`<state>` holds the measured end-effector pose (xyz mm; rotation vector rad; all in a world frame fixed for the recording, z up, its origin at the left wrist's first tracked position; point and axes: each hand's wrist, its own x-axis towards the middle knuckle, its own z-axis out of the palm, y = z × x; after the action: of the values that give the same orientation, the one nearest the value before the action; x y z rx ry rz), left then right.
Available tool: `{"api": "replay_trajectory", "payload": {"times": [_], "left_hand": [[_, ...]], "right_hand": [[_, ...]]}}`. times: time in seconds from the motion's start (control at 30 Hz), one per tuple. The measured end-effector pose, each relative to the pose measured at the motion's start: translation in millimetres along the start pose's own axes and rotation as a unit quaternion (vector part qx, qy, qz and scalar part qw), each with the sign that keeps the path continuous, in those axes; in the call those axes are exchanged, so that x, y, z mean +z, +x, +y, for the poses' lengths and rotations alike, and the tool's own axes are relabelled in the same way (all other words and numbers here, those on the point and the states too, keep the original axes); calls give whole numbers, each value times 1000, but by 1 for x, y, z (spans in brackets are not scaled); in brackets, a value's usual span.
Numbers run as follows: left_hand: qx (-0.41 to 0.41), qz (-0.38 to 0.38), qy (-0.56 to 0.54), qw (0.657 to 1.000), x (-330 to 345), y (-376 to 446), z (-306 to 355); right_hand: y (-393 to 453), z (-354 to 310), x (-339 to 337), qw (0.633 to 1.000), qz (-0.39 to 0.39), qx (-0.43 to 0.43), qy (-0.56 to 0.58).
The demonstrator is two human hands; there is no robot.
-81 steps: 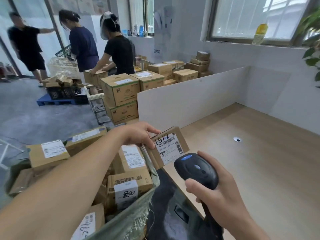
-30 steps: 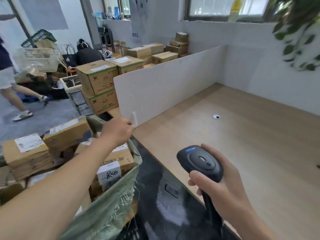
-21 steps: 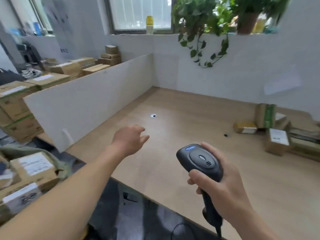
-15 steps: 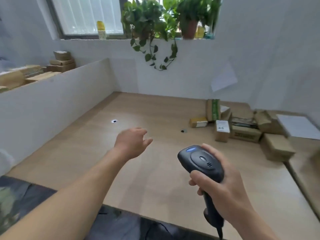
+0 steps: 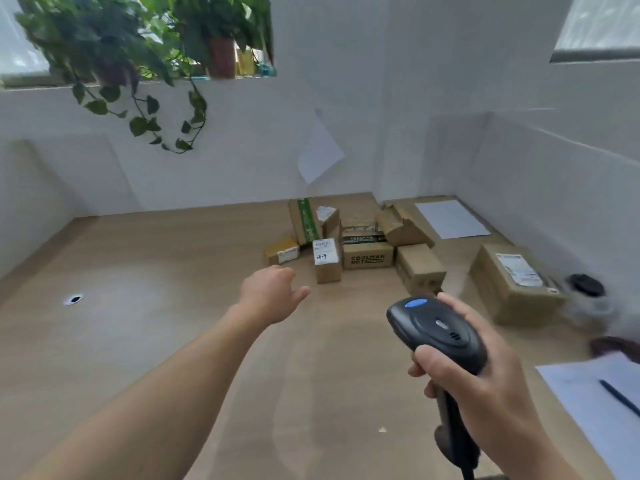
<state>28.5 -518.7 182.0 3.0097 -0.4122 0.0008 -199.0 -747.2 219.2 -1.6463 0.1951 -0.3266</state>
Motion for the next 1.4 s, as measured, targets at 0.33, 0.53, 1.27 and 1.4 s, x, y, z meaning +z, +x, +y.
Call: {"api": "replay_trajectory", "payload": {"times": [0.33,0.53,1.27,1.4], "left_hand": [[-80,-74,-84,990,86,186,24],[-112,-98,-139,979,142,289,38],[-135,-216,-153,955,187,218,20],[-99,-212,-90,968,179,129,20]], "right_hand": [[127,48,-4,996,50,68,-36],[201,74,4,992,91,80,-21],[219,100,-1,992,63,103,25],[185,86,-7,995,21,98,11]]}}
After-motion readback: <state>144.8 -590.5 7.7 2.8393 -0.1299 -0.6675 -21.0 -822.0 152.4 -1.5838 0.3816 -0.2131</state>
